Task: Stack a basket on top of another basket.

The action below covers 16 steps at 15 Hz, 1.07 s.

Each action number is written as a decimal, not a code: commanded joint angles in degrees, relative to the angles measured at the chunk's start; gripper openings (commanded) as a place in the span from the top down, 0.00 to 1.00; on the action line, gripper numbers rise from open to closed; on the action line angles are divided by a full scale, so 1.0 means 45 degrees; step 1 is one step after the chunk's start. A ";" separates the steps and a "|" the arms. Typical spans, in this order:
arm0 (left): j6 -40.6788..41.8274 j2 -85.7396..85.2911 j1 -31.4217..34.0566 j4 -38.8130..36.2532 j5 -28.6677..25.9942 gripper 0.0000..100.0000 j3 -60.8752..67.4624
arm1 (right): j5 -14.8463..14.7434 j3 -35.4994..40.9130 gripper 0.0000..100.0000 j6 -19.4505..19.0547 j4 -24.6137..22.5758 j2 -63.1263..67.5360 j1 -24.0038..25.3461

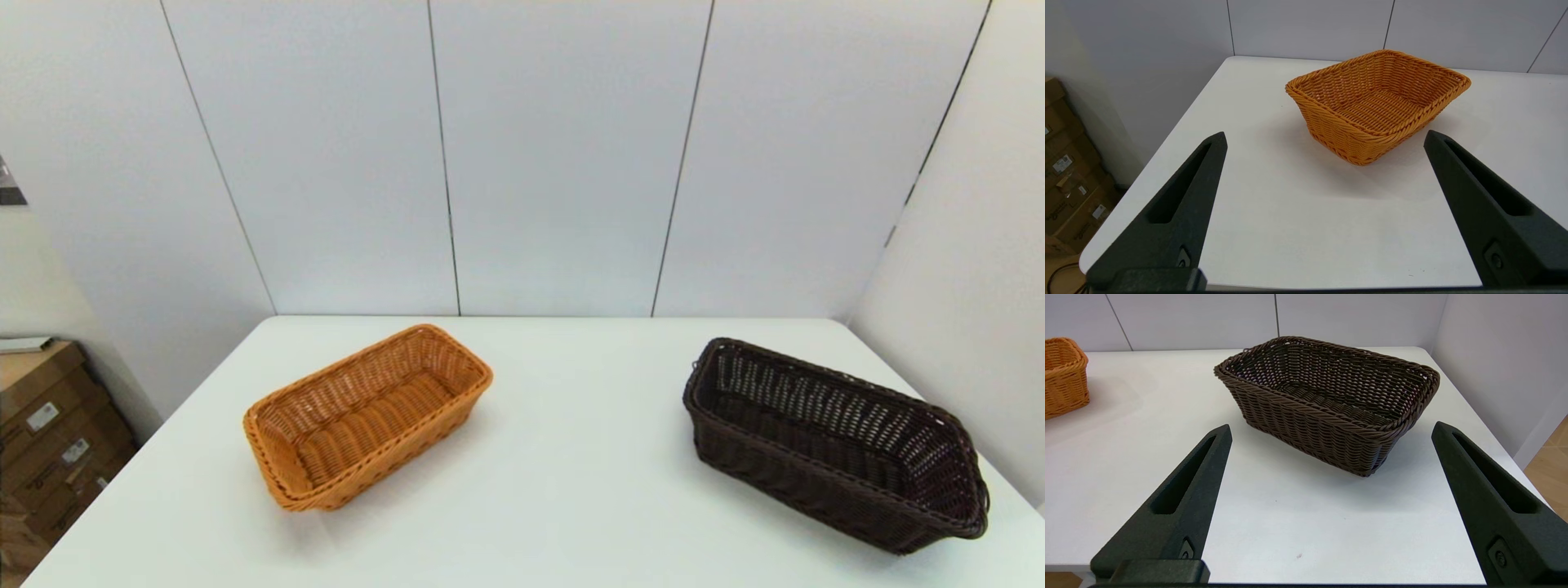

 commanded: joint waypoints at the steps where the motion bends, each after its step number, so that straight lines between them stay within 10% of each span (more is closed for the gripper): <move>1: 0.0049 -0.0003 0.0001 0.0019 -0.0008 0.00 0.0001 | -0.0005 0.0000 0.00 -0.0003 0.0003 0.0016 0.0003; 8: 0.0811 0.0016 0.0001 0.0116 0.0070 0.00 -0.0272 | -0.0005 0.0000 0.00 0.0016 0.0003 0.0016 0.0003; 16: -0.1924 0.9333 -0.0019 0.2245 0.1027 0.00 -1.3749 | -0.0005 0.0000 0.00 -0.0003 0.0003 0.0016 0.0003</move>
